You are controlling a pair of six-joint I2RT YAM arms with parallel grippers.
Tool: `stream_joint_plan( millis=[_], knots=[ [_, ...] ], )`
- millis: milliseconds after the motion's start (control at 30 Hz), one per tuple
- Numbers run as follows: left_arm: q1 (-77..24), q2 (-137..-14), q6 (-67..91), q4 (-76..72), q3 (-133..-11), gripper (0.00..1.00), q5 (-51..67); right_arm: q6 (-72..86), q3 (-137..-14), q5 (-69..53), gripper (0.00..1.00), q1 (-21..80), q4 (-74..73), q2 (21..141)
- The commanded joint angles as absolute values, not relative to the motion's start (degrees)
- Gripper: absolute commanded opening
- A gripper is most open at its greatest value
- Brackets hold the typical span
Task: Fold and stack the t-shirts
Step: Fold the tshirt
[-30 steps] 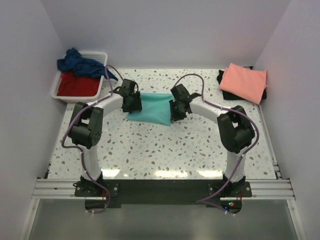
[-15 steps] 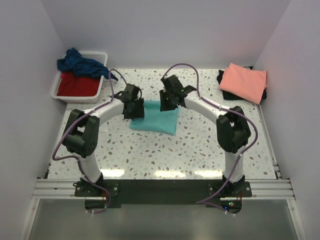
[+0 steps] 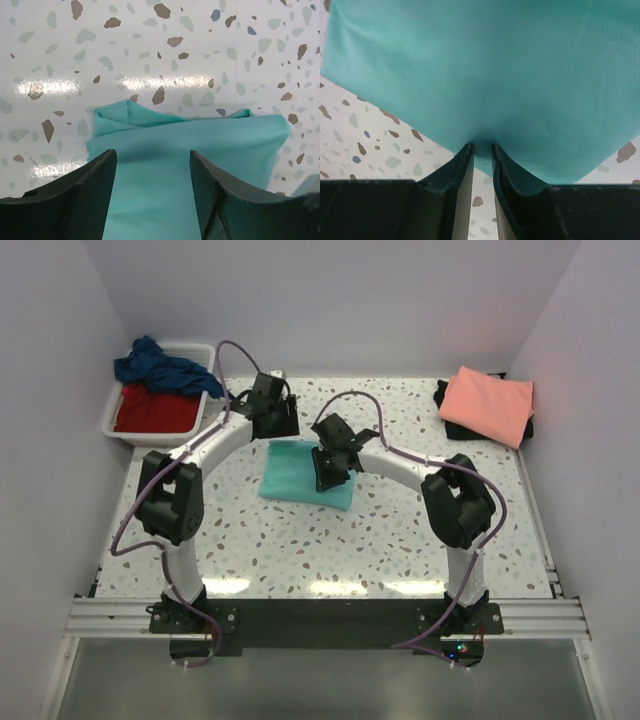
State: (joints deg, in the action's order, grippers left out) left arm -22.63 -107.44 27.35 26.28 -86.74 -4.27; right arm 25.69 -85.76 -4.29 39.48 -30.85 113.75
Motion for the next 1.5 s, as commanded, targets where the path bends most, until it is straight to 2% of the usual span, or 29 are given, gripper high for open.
stream_joint_plan(
  millis=[0, 267, 800, 1133, 1467],
  knots=[
    [-22.59, -113.64, 27.51, 27.68, -89.39, 0.65, -4.66, 26.81, -83.85, -4.22, 0.26, 39.20, -32.08, 113.47],
    [-22.59, -114.17, 27.51, 27.07, -87.01, 0.65, -6.41, 27.33, -81.74, -4.04, 0.25, 39.20, -31.47, 114.52],
    [-20.40, -122.43, 27.33, 21.53, -94.13, 0.64, -8.53, 25.93, -79.63, -2.64, 0.24, 39.29, -33.75, 116.19],
    [-19.25, -109.61, 26.11, 17.05, -90.26, 0.66, -8.35, 26.02, -79.28, -2.46, 0.24, 39.20, -33.31, 116.72],
    [-19.95, -104.77, 25.66, 29.62, -90.36, 0.66, -3.26, 26.45, -78.84, -2.29, 0.23, 39.29, -32.52, 116.19]
  ],
)
